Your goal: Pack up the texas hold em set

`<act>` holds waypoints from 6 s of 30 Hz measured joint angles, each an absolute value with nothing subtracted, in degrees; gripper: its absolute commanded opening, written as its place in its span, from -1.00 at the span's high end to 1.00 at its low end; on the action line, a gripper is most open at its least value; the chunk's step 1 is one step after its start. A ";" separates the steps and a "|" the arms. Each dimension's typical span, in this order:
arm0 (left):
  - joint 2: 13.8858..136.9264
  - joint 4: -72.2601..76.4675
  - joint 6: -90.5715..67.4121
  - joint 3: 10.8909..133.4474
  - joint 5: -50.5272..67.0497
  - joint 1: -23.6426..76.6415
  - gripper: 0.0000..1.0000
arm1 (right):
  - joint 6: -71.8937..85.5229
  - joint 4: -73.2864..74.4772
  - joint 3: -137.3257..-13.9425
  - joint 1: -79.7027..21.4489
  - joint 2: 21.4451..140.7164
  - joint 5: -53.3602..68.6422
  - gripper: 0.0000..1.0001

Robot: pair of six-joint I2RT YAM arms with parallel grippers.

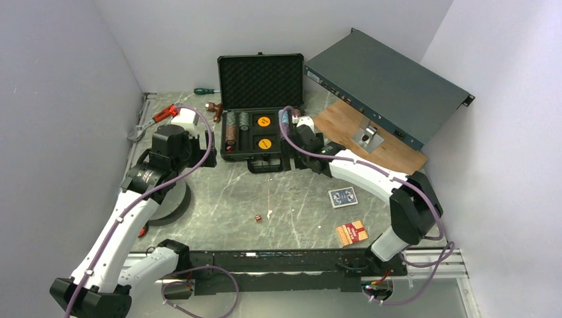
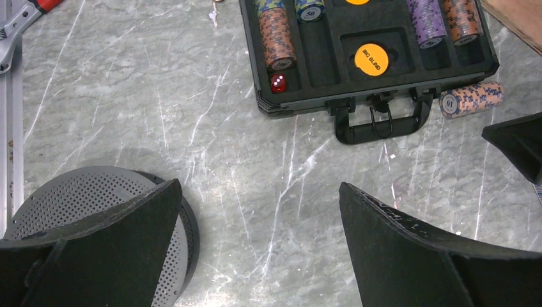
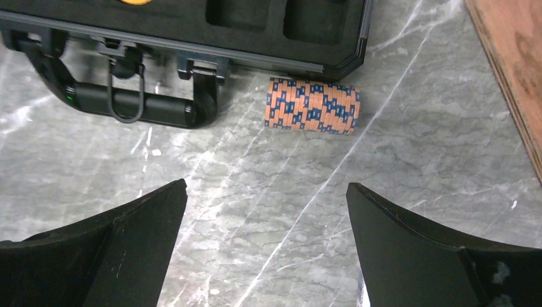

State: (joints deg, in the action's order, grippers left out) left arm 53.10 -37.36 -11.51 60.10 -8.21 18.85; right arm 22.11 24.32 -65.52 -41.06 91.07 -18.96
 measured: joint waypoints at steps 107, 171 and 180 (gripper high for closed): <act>56.10 -37.56 -11.42 60.10 -6.68 18.85 -0.92 | -7.95 16.97 -68.31 -49.17 105.54 5.91 -0.99; 96.18 -37.52 -6.96 70.41 -5.50 38.33 -0.66 | 2.13 7.31 -57.43 -40.73 73.91 -9.56 -0.99; 101.67 -35.75 -7.60 72.16 -5.78 39.13 -0.51 | 2.09 7.31 -56.80 -40.69 72.73 -10.09 -0.99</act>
